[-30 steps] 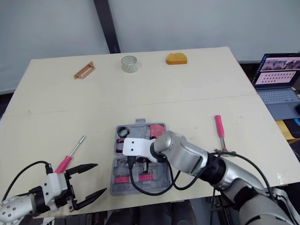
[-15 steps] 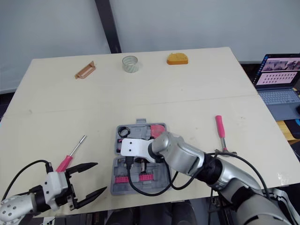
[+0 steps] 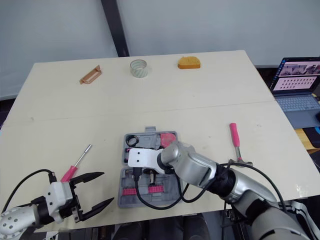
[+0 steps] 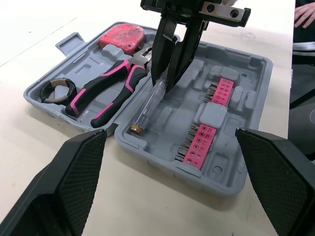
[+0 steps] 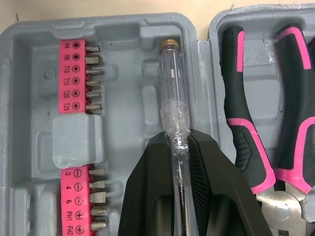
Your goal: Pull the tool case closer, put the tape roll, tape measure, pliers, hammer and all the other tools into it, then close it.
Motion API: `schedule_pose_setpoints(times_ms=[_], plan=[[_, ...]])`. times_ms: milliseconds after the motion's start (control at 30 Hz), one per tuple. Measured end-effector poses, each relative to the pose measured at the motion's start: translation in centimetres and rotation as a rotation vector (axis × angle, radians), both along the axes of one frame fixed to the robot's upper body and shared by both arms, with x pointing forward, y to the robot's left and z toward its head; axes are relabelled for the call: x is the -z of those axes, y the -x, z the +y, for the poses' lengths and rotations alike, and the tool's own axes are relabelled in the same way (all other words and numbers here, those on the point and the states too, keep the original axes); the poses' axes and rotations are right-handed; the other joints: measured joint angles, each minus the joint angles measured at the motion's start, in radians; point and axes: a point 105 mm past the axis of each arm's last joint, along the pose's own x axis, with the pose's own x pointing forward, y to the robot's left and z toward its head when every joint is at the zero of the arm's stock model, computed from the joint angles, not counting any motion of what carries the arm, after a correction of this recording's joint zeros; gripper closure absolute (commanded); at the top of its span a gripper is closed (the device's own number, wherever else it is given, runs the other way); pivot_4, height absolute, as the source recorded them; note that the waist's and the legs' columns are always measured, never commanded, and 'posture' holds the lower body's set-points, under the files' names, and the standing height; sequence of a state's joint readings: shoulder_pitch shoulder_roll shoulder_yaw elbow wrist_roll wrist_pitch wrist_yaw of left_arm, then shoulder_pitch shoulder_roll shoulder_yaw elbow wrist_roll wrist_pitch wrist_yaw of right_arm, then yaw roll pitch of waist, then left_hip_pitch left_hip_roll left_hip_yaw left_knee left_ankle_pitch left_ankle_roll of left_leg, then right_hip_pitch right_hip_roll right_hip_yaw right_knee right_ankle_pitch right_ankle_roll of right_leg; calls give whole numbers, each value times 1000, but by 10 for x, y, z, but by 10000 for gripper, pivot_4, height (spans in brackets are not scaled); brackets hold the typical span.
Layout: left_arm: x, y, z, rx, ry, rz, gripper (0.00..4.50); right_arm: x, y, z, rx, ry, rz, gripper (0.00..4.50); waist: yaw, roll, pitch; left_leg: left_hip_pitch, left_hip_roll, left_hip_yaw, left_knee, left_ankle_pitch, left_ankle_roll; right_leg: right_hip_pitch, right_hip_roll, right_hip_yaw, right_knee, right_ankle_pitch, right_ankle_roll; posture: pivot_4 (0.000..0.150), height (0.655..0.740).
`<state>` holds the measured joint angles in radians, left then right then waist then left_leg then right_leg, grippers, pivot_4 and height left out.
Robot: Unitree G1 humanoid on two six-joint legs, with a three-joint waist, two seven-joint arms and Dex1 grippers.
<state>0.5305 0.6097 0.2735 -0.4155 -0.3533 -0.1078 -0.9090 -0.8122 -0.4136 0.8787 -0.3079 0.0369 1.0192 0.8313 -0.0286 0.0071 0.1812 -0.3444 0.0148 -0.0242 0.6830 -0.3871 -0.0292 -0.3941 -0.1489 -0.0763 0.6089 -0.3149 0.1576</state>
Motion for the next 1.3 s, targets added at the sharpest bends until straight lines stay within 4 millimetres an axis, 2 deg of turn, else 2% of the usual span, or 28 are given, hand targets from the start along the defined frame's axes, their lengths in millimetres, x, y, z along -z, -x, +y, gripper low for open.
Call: schedule_pose_setpoints(times_ms=[533, 567, 600, 633, 1000, 1167, 1200, 1233, 1300], plan=[[-1, -1, 0, -2, -4, -6, 0, -1, 1, 2, -10, -8, -4, 44543, 0, 0, 0, 0, 0, 0, 0, 0, 0, 0, 0, 0, 0, 0, 0, 1500, 7400], [-1, -1, 0, -2, -4, -6, 0, -1, 1, 3, -11, -9, -3, 34797, 0, 0, 0, 0, 0, 0, 0, 0, 0, 0, 0, 0, 0, 0, 0, 1500, 7400], [-1, -1, 0, -3, -4, -6, 0, 0, 1, 3, -11, -10, -2, 32310, 0, 0, 0, 0, 0, 0, 0, 0, 0, 0, 0, 0, 0, 0, 0, 1500, 7400], [-1, -1, 0, -3, -4, -6, 0, 0, 1, 3, -12, -11, -1, 27832, 0, 0, 0, 0, 0, 0, 0, 0, 0, 0, 0, 0, 0, 0, 0, 1500, 7400], [-1, -2, 1, -9, -4, -7, 0, -1, 1, 1, -7, -9, -3, 27832, 0, 0, 0, 0, 0, 0, 0, 0, 0, 0, 0, 0, 0, 0, 0, 1500, 7400], [0, -2, 1, -11, -3, -5, 0, -8, -2, -3, 9, -52, -4, 27832, 0, 0, 0, 0, 0, 0, 0, 0, 0, 0, 0, 0, 0, 0, 0, 1500, 7400], [0, -2, 1, -11, -3, -5, 0, -9, -2, -3, 11, -72, 0, 31636, 0, 0, 0, 0, 0, 0, 0, 0, 0, 0, 0, 0, 0, 0, 0, 1500, 7400], [0, -2, 0, -10, -3, -5, 0, -10, -2, -3, 12, -100, 6, 33183, 0, 0, 0, 0, 0, 0, 0, 0, 0, 0, 0, 0, 0, 0, 0, 1500, 7400], [-1, -4, -1, -3, -1, -11, 0, -17, 0, 0, 8, -228, 29, 41473, 3, -1, -1, 0, 0, 0, 0, 0, 0, 0, 0, 0, 0, 0, 0, 1500, 7400]])
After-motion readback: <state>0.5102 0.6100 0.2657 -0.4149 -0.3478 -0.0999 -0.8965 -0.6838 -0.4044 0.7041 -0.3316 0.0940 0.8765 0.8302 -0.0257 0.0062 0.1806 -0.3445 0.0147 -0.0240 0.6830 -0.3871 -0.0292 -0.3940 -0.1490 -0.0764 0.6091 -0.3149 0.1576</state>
